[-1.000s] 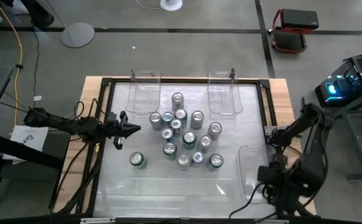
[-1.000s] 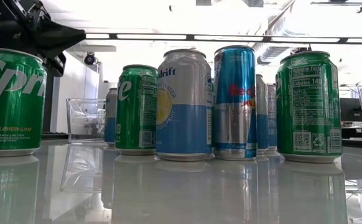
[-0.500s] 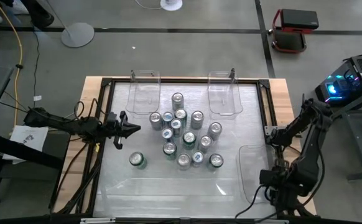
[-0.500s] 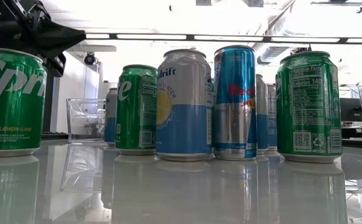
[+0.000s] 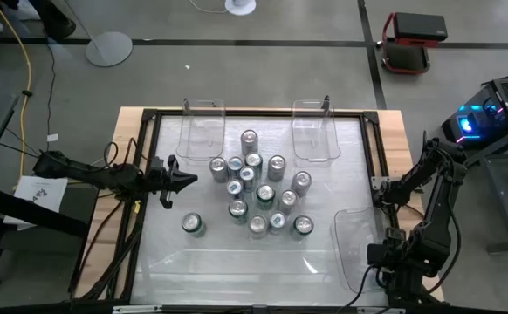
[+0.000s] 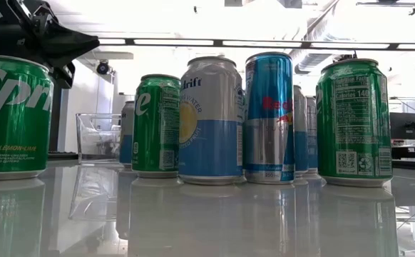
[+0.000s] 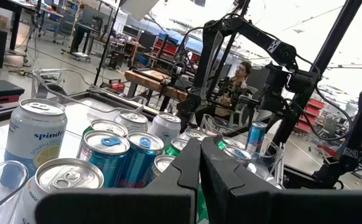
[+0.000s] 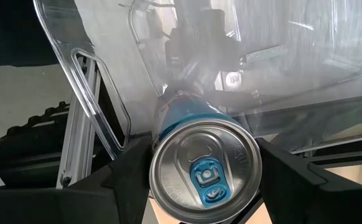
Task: Sort soda cans
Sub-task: Put the blue soda can into the bottom right transparent bin, then remove the blue soda can from the bottom right transparent bin
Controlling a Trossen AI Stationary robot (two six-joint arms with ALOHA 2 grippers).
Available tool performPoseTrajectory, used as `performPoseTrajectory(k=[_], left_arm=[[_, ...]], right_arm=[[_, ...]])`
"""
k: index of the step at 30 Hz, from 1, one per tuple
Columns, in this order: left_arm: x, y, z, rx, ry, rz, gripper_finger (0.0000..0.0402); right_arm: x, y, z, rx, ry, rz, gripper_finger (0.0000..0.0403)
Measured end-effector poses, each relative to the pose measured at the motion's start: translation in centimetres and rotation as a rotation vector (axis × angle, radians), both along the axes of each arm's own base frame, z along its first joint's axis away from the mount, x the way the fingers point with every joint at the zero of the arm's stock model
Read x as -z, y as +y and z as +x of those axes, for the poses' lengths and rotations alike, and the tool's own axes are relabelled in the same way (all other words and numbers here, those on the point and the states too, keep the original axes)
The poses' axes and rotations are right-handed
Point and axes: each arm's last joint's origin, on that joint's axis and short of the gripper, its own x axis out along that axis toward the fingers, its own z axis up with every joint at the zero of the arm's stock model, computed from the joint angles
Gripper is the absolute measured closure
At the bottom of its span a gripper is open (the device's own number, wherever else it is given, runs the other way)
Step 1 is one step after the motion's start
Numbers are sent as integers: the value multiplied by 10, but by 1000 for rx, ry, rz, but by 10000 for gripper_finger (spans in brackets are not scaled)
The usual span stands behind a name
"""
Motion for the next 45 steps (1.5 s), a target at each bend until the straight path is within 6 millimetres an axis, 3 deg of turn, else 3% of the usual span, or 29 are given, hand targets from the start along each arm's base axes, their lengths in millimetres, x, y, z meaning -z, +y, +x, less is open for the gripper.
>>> performPoseTrajectory(k=[9,17,29,34,40,45], left_arm=[[0,0,0,0,1,1,401],[0,0,0,-1,1,2,401],[0,0,0,-2,1,3,401],[0,0,0,-2,1,3,401],[0,0,0,-2,1,2,401],[0,0,0,-2,2,8,401]], right_arm=[[0,0,0,-1,3,3,160],[2,2,-1,-4,42,13,119],[11,11,4,-71,0,10,115],[9,-2,23,44,-145,-85,115],[17,-27,63,239,-100,-125,110],[37,-49,77,315,1,-140,95]])
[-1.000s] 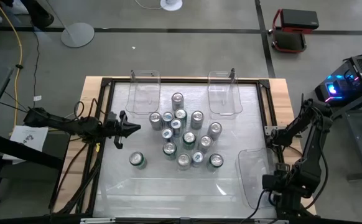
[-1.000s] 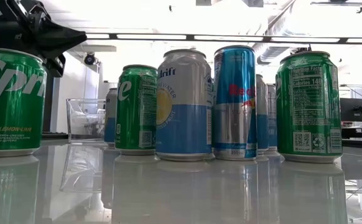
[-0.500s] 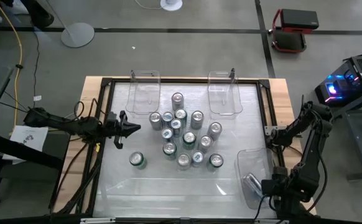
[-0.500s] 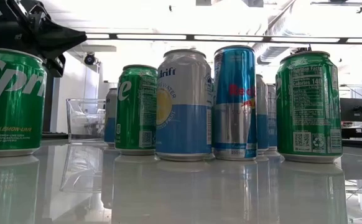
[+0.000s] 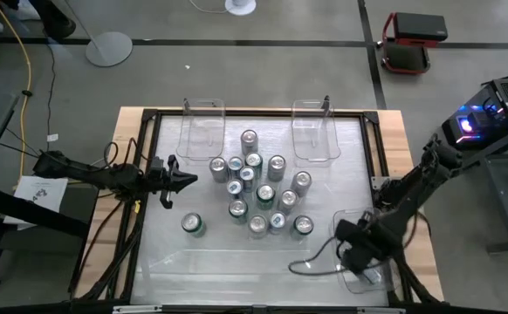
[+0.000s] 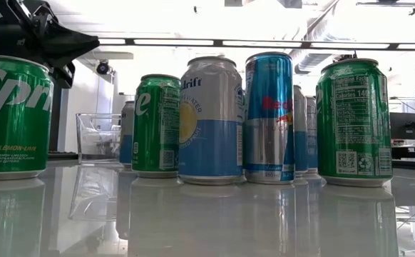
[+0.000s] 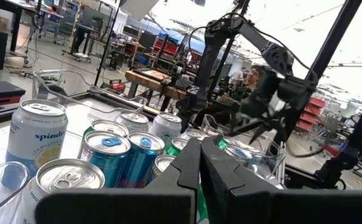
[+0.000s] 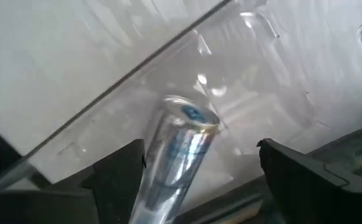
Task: Sort soda cans
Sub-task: Remove the blue soda can from the bottom right transparent bin
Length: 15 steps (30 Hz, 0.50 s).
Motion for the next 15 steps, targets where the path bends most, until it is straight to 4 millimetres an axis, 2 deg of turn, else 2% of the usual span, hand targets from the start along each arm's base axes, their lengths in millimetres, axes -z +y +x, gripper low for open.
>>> performPoseTrajectory(k=[4,9,15], left_arm=[[0,0,0,0,0,0,401],[0,0,0,0,2,1,401],[0,0,0,0,1,1,401]], right_arm=[[21,-2,3,-3,16,94,83],[48,-2,-2,14,75,213,72],[70,-6,-7,62,55,225,70]])
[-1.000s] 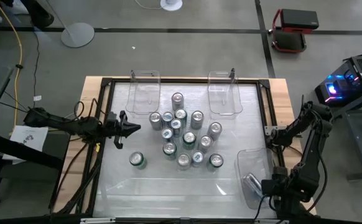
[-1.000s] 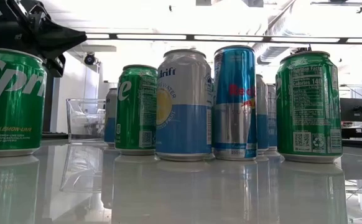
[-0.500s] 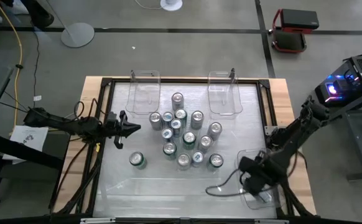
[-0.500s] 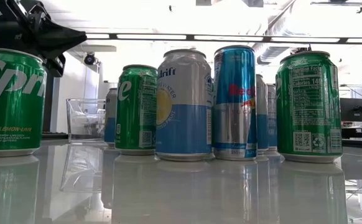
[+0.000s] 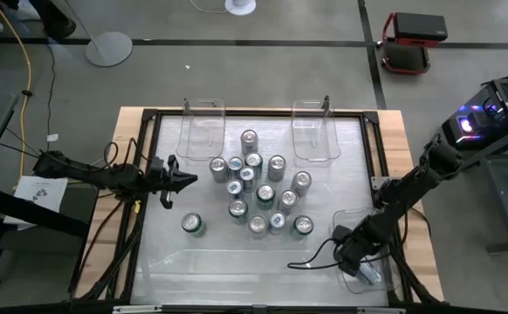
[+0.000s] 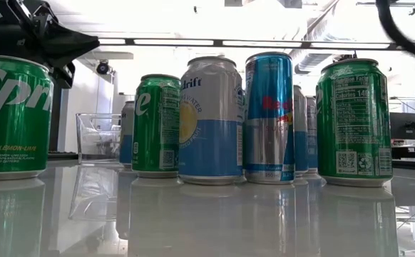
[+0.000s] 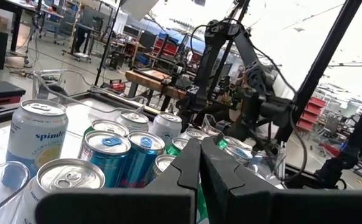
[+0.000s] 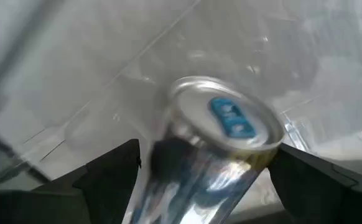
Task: Sort soda cans
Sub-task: Remove the blue soda can from the bottom right transparent bin
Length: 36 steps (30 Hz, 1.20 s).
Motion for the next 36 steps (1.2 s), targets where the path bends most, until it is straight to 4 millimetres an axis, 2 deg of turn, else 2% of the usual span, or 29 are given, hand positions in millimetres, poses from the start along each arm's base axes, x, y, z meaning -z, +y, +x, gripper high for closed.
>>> performPoseTrajectory(k=[6,10,13,16,18,21,28,36], left_arm=[[0,0,0,0,0,0,401],[0,0,0,0,0,-1,401],[0,0,0,1,0,-1,401],[0,0,0,0,0,-1,401],[0,0,0,1,0,-1,401],[0,0,0,1,-1,-2,401],[0,0,0,1,-2,-3,401],[0,0,0,19,-28,-194,401]], right_arm=[[14,-4,-3,8,-47,5,70],[16,-5,-4,8,-54,0,82],[16,-4,-2,10,-69,4,118],[15,-4,-2,18,-77,1,173],[13,-4,-4,26,-88,-2,189],[4,-3,-6,63,-146,-69,189],[-40,-1,-21,135,-339,-261,189],[-72,16,-41,158,-656,-385,189]])
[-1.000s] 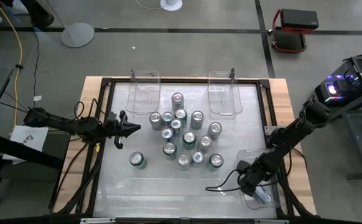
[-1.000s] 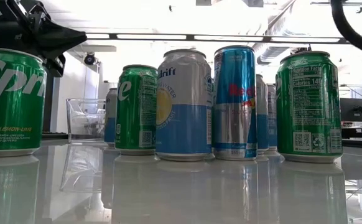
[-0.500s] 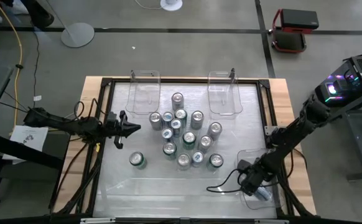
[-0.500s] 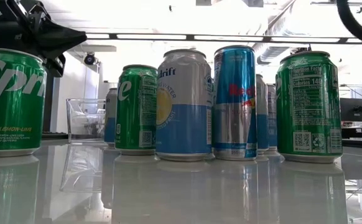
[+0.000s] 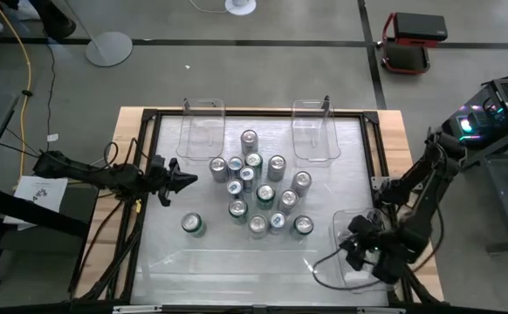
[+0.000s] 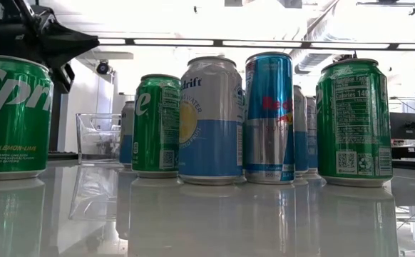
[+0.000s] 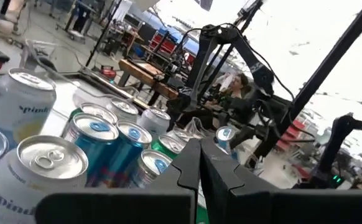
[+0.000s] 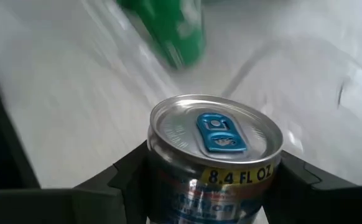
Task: Sort soda cans
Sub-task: Remove the blue soda can from the bottom right transparent bin
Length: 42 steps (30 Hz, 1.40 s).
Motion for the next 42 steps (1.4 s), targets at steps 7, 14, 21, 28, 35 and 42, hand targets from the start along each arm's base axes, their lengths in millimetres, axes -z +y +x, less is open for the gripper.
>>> performPoseTrajectory(k=[7,14,21,28,35,42], left_arm=[[-12,-1,6,-28,-84,84,386],[-44,-9,30,-44,-88,249,352],[-66,-15,54,-52,-55,337,338],[-72,-20,63,-28,-52,295,337],[-70,-28,64,24,-44,249,337],[-70,-33,63,54,-50,248,337]], right_arm=[[-39,-1,0,-9,-287,-209,189],[-77,13,48,-116,-534,-378,189],[-67,44,122,-428,-703,-483,189],[2,62,169,-558,-699,-469,189],[53,74,184,-543,-640,-451,189],[80,85,185,-500,-645,-455,189]])
